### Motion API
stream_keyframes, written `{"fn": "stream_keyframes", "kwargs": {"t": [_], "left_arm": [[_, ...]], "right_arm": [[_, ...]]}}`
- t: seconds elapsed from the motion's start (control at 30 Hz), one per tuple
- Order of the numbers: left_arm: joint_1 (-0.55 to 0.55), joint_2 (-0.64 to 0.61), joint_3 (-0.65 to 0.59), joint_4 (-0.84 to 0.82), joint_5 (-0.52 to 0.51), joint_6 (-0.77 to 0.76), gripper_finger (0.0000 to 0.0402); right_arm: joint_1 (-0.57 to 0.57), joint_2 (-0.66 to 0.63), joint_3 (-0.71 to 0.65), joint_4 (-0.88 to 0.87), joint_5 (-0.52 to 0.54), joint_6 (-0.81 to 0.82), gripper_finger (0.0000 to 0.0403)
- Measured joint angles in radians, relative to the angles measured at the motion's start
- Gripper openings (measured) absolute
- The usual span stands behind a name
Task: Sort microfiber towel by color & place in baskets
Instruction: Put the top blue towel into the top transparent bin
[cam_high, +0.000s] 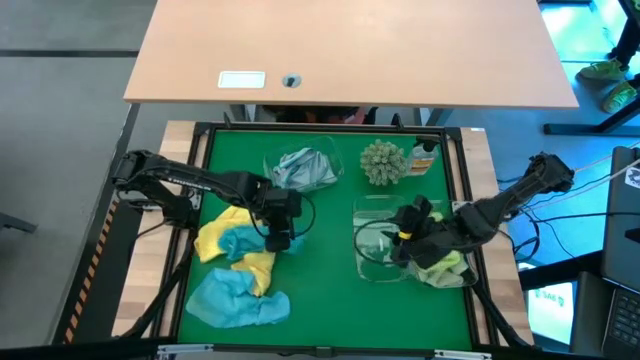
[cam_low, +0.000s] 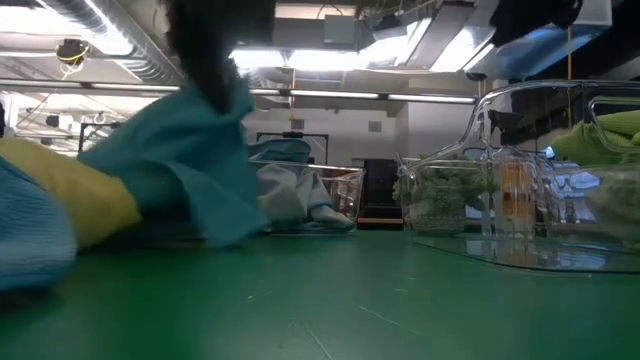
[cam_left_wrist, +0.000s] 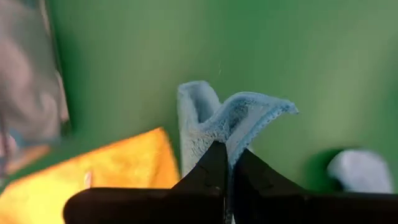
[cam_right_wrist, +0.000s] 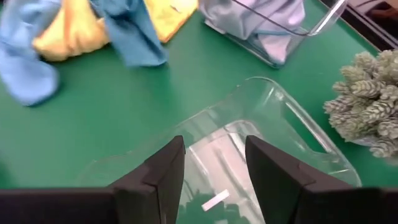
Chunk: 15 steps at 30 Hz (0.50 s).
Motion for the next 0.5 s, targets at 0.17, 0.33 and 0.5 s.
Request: {"fn": "stream_keyframes", "kwargs": {"t": [0.17, 0.33, 0.5], "left_arm": [[0.022, 0.000, 0.142, -0.034, -0.006, 0.043, 0.0001], [0.050, 0.000, 0.285, -0.043, -0.022, 0.092, 0.0000], [0.082, 0.000, 0.421, -0.043, -0.045, 0.138, 0.0000]], "right_arm": [[-0.059, 0.051, 0.000, 0.002, -0.039, -0.053, 0.0170], [-0.101, 0.101, 0.000, 0.003, -0.050, -0.090, 0.0170], [-0.119, 0.143, 0.000, 0.012, -0.052, -0.115, 0.0170]]}}
